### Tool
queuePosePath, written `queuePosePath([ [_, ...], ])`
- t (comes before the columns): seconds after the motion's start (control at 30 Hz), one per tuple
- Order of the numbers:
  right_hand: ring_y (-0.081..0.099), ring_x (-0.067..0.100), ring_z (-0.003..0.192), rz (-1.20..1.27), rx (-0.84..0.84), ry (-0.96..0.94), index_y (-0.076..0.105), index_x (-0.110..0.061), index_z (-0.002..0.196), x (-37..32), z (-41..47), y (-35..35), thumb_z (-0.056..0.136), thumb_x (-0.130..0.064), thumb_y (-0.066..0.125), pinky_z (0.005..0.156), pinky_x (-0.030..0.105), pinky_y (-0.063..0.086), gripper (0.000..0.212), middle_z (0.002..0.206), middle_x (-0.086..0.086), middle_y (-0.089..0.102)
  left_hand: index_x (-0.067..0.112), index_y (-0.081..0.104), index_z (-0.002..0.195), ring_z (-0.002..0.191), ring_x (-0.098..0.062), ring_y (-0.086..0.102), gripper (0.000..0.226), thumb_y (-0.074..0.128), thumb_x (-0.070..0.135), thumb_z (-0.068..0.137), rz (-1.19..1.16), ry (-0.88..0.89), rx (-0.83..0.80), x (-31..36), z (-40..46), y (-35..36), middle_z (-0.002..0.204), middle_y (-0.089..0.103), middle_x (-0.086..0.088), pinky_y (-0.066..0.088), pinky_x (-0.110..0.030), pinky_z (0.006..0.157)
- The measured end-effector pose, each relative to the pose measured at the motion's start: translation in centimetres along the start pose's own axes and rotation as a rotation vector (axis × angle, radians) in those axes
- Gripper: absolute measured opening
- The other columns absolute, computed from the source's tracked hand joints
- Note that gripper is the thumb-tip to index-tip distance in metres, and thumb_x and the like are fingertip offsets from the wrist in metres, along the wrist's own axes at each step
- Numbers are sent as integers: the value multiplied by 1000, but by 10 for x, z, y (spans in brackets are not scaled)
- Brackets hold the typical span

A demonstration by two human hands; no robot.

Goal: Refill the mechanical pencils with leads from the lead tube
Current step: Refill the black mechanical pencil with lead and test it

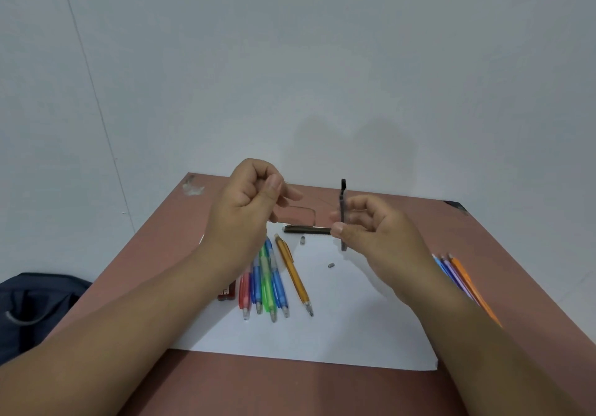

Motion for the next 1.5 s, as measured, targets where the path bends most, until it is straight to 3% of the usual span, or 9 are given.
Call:
queuePosePath([
  [0.1, 68, -5, 88, -96, 0, -10, 68, -36, 99, -1, -1, 0, 89, -19, 76, 72, 15, 52, 22, 94, -24, 72, 13, 57, 95, 84, -28, 67, 14, 47, 12, 104, -39, -49, 63, 0, 3, -2, 88, 75, -5, 54, -31, 66],
  [0.37, 68, -5, 88, -136, 15, -25, 67, -39, 97, 0, -2, 1, 88, -21, 76, 77, 19, 55, 22, 91, -23, 72, 14, 60, 100, 78, -16, 67, 15, 47, 20, 105, 12, -152, 167, -2, 6, -5, 86, 76, 2, 56, -29, 66],
  [0.47, 70, -2, 90, -112, 3, -17, 65, -38, 106, 1, -2, 1, 90, -20, 75, 78, 22, 58, 26, 95, -20, 74, 19, 62, 100, 78, -14, 69, 15, 48, 23, 105, 64, -161, 182, -4, 8, -5, 86, 76, 6, 58, -27, 66],
  [0.6, 68, -7, 89, -196, -19, -46, 51, -54, 123, -2, -4, 1, 93, -23, 71, 63, 7, 47, 48, 99, -24, 72, 21, 63, 102, 78, -11, 69, 14, 49, 24, 105, 77, -177, 188, -6, 9, -4, 86, 76, 8, 57, -24, 66],
  [0.7, 65, -10, 86, -240, -5, -51, 46, -57, 128, -3, -4, 1, 92, -24, 73, 59, 5, 44, 56, 101, -21, 69, 21, 63, 103, 78, -10, 69, 13, 50, 24, 104, 93, -177, 190, -6, 9, -4, 86, 75, 9, 57, -24, 65],
  [0.9, 62, -13, 76, -317, 27, -64, 47, -48, 129, -1, -2, -1, 91, -23, 74, 53, 3, 42, 54, 94, -16, 69, 21, 63, 102, 79, -10, 69, 13, 50, 25, 104, 99, -181, 188, -7, 10, -5, 87, 76, 9, 55, -23, 64],
  [1.13, 64, -4, 76, -434, 75, -38, 42, -51, 130, 1, 0, -2, 91, -28, 72, 52, 4, 39, 54, 107, -14, 67, 21, 63, 102, 79, -12, 69, 13, 51, 24, 104, 100, -191, 183, -9, 10, -5, 86, 75, 10, 54, -22, 63],
  [1.4, 61, 2, 65, -511, 41, -29, 39, -50, 130, 1, -1, 1, 93, -28, 70, 44, 8, 38, 53, 86, -13, 60, 20, 63, 101, 72, -6, 68, 14, 50, 24, 104, 109, -195, 178, -11, 10, -5, 85, 75, 9, 52, -16, 58],
  [1.5, 62, 3, 72, -559, 44, -36, 40, -50, 130, 1, -1, 1, 95, -28, 68, 47, 7, 36, 51, 94, -13, 62, 21, 63, 101, 73, -6, 68, 13, 50, 24, 104, 119, -195, 177, -11, 11, -5, 84, 75, 10, 52, -16, 58],
])
Point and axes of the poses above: each hand's wrist, its own z-axis towards the middle knuckle, its own y-axis out of the palm, x = y × z, the point moved 1 cm from there along z, towards the middle knuckle
